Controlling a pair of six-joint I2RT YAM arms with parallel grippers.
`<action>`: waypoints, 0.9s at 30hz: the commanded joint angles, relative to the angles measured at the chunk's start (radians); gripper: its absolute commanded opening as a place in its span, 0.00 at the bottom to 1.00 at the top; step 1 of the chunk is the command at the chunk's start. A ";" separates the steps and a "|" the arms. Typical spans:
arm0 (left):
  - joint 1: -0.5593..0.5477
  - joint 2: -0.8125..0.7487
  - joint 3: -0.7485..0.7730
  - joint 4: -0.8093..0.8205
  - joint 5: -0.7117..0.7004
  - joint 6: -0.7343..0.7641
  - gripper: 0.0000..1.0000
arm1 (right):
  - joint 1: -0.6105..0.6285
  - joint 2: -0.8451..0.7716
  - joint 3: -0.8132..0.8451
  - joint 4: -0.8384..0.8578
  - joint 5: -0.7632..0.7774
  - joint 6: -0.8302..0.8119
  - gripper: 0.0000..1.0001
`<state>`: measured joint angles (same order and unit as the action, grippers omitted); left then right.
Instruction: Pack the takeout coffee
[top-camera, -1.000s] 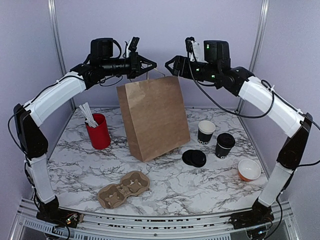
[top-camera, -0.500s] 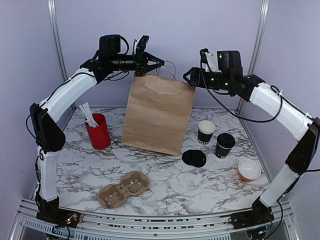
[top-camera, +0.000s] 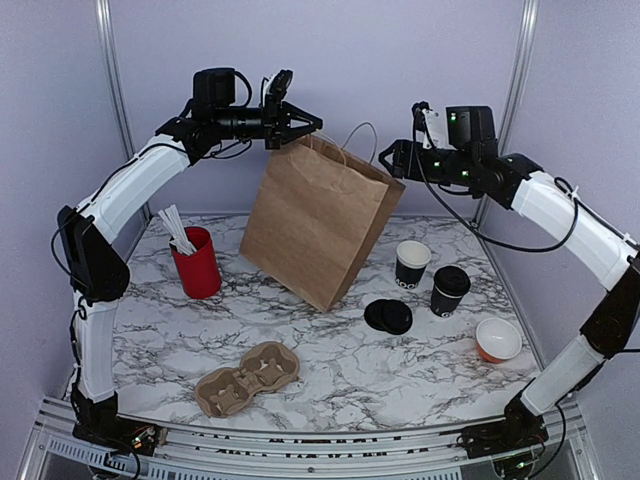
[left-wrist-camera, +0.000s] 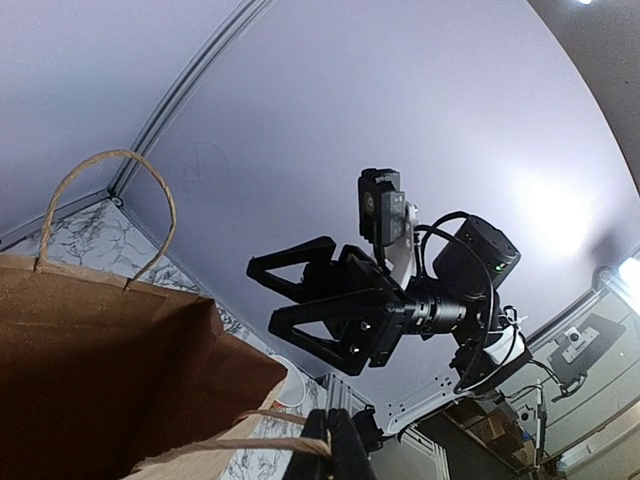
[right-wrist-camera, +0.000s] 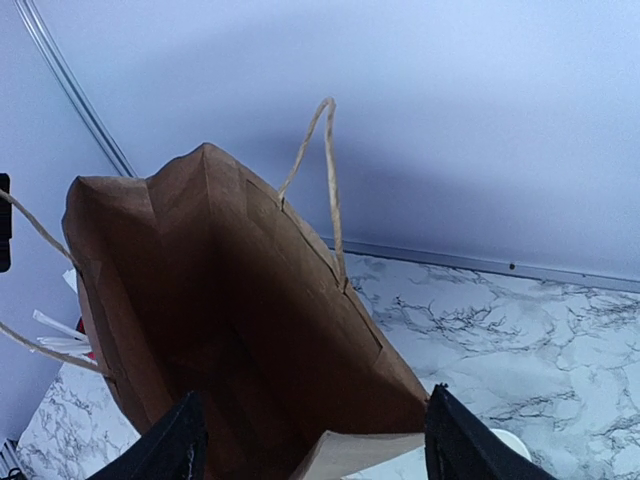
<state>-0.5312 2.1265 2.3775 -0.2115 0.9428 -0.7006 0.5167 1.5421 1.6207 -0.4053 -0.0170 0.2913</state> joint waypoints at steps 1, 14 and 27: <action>0.029 -0.001 0.007 -0.002 0.037 -0.008 0.00 | -0.004 -0.060 -0.011 -0.009 0.012 -0.009 0.72; 0.118 -0.004 -0.194 0.203 0.219 -0.135 0.00 | -0.004 -0.053 -0.101 -0.023 -0.004 -0.034 0.72; 0.076 0.110 -0.033 0.401 0.257 -0.305 0.00 | -0.017 -0.105 -0.200 0.050 -0.041 -0.048 0.71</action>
<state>-0.4469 2.2040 2.2654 0.1085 1.1702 -0.9657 0.5110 1.4887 1.4765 -0.4065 0.0074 0.2615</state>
